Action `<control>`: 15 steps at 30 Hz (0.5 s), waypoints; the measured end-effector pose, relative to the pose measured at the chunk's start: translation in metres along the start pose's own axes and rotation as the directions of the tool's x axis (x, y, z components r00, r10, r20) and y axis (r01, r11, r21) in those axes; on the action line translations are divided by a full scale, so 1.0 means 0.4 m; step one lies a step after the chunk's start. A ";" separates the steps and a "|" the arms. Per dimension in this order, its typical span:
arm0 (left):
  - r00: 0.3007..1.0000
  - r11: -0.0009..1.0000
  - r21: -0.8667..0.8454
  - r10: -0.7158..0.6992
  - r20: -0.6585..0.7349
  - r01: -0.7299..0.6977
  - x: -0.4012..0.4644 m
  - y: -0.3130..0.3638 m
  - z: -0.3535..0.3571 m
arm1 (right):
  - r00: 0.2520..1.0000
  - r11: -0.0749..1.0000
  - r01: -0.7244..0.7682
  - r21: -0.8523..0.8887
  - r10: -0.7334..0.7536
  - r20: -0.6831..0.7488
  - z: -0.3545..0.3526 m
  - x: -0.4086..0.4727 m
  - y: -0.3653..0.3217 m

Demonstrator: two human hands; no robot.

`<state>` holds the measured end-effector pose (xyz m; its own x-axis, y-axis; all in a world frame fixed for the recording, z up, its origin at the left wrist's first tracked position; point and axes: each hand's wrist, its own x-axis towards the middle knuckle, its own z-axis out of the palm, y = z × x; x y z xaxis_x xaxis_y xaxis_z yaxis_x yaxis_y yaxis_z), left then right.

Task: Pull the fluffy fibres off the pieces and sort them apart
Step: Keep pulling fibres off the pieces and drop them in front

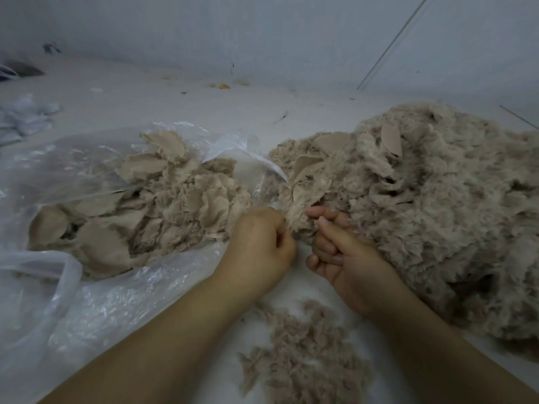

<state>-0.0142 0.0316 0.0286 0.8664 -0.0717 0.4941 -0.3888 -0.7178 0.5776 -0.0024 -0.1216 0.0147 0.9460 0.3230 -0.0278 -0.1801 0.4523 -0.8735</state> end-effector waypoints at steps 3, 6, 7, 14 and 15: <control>0.998 0.999 0.001 0.040 0.040 -0.040 0.000 0.007 0.005 | 0.999 1.000 0.008 0.000 -0.008 0.043 -0.007 -0.002 0.002; 0.992 0.996 0.000 0.093 0.089 -0.094 -0.004 0.007 0.010 | 0.998 1.000 -0.018 -0.002 0.018 0.062 -0.006 -0.003 0.000; 0.990 0.994 0.001 0.111 0.090 -0.112 -0.005 0.008 0.010 | 0.998 1.000 -0.030 -0.004 0.030 0.054 -0.004 -0.002 -0.001; 0.995 0.996 -0.045 0.081 -0.053 -0.083 -0.005 0.007 -0.011 | 0.989 0.992 -0.122 0.035 0.125 -0.082 0.010 0.006 -0.015; 0.996 0.996 -0.066 0.055 -0.066 -0.059 -0.006 0.003 -0.012 | 0.988 0.991 -0.124 0.040 0.127 -0.086 0.011 0.005 -0.016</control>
<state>-0.0182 0.0343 0.0314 0.8212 -0.0649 0.5670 -0.4592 -0.6650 0.5890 -0.0005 -0.1201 0.0222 0.9351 0.3052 -0.1800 -0.3065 0.4419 -0.8431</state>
